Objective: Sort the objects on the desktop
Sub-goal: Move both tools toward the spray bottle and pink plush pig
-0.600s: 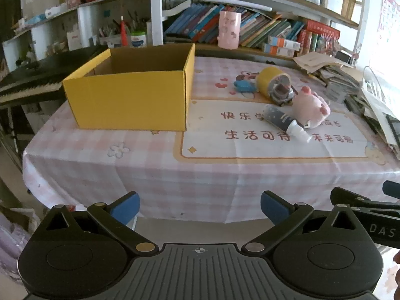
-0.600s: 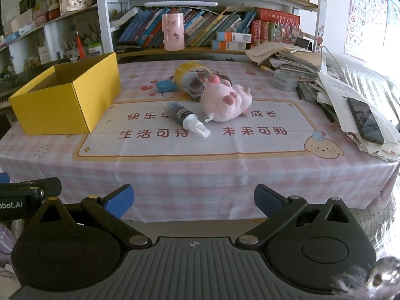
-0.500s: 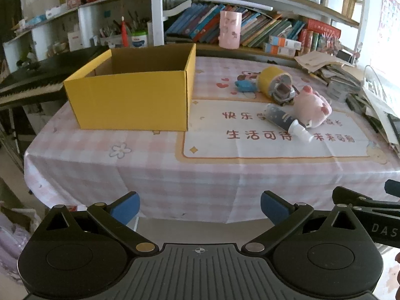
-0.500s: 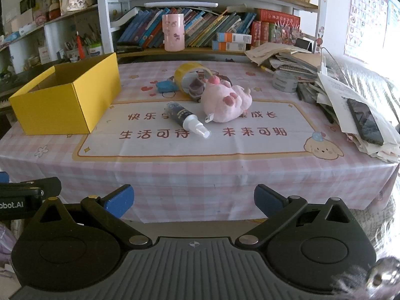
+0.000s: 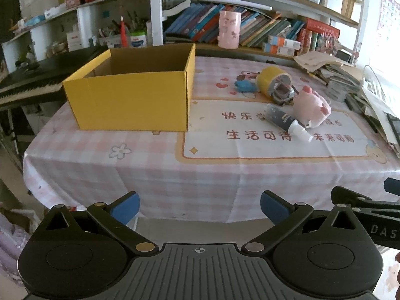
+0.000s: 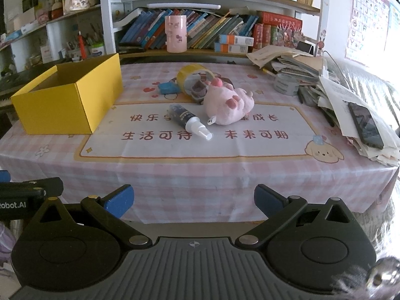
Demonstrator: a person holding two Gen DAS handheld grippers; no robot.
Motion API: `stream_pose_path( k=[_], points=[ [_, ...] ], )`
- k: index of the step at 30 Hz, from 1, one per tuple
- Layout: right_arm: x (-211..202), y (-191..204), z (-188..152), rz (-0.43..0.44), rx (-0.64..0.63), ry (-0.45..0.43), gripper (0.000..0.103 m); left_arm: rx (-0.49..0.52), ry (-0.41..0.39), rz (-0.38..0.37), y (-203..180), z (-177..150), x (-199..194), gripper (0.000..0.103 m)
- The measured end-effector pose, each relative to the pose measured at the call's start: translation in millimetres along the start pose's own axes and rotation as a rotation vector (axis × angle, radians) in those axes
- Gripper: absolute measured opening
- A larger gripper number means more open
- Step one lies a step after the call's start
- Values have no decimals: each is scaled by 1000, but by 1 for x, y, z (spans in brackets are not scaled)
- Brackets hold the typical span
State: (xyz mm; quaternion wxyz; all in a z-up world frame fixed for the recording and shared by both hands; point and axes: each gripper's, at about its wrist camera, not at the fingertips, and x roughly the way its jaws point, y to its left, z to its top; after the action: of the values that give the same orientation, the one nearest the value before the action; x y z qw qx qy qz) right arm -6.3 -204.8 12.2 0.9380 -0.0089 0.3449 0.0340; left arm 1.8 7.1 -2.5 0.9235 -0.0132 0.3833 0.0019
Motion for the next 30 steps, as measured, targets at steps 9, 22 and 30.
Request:
stream_pose_path(
  k=[9, 22, 30],
  points=[
    [1, -3, 1, -8, -9, -3, 103, 8, 3, -17, -5, 5, 7, 103],
    [18, -26, 12, -27, 44, -8, 103, 35, -7, -75, -23, 22, 26, 103],
    [37, -39, 28, 3, 54, -4, 103, 20, -13, -106, -32, 32, 37, 103]
  ],
)
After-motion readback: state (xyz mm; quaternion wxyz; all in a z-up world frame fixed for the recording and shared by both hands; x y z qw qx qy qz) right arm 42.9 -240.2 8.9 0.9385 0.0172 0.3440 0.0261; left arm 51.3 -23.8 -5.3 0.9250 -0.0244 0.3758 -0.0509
